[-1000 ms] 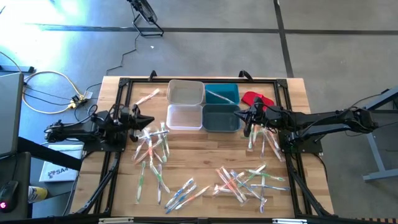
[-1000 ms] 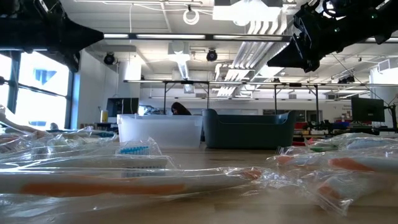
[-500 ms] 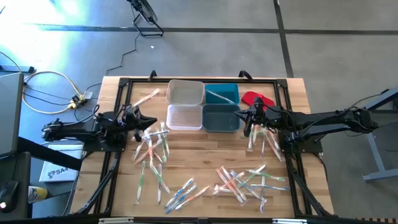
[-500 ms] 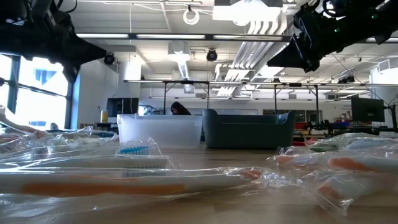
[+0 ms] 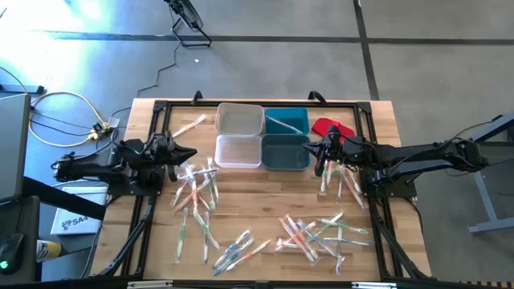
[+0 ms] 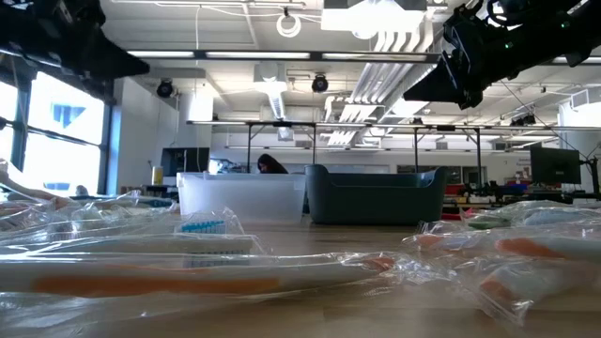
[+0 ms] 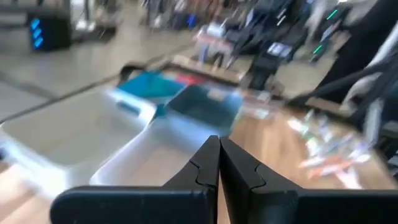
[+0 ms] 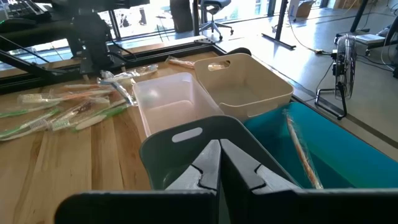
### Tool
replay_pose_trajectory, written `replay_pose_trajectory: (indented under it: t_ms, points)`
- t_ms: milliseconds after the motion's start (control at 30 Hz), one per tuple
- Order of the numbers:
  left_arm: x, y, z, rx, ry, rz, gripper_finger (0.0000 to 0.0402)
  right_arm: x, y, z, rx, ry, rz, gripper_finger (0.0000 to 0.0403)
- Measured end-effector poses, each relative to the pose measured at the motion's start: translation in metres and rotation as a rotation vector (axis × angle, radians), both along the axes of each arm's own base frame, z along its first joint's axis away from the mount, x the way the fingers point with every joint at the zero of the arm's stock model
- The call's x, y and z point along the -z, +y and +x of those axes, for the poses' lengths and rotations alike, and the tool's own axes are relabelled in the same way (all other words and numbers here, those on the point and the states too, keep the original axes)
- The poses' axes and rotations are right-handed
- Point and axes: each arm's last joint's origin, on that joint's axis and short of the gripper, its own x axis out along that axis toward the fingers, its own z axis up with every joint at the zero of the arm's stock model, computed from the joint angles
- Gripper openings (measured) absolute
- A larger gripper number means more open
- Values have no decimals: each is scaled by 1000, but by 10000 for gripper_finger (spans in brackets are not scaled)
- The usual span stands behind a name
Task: Pick & Place Toothbrushes
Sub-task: Put the blue toothbrush into the white bin
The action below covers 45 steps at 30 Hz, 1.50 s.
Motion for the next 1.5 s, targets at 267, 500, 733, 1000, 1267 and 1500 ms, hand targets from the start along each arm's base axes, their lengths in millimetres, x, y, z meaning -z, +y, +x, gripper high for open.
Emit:
replay_pose_trajectory:
  t_ms: [267, 500, 733, 1000, 1267, 1500]
  points:
    - [9, 0, 12, 1, 233, -30, 10, -1, -1, 0, 20, -7, -6, 2]
    - [21, 0, 30, 23, 384, -18, 10, 0, -2, -1, 74, 2, -21, 2]
    - [30, 0, 39, 25, 475, -32, 15, 0, -2, -1, 73, 2, -21, 2]
    - [35, 0, 44, -14, 498, -126, 105, 0, -2, -1, 74, 0, -16, 2]
    - [36, -1, 44, 51, 519, -102, 152, 0, -2, -1, 74, -1, -13, 2]
    - [37, -1, 45, 51, 531, -100, 152, 0, -2, -1, 74, -1, -13, 2]
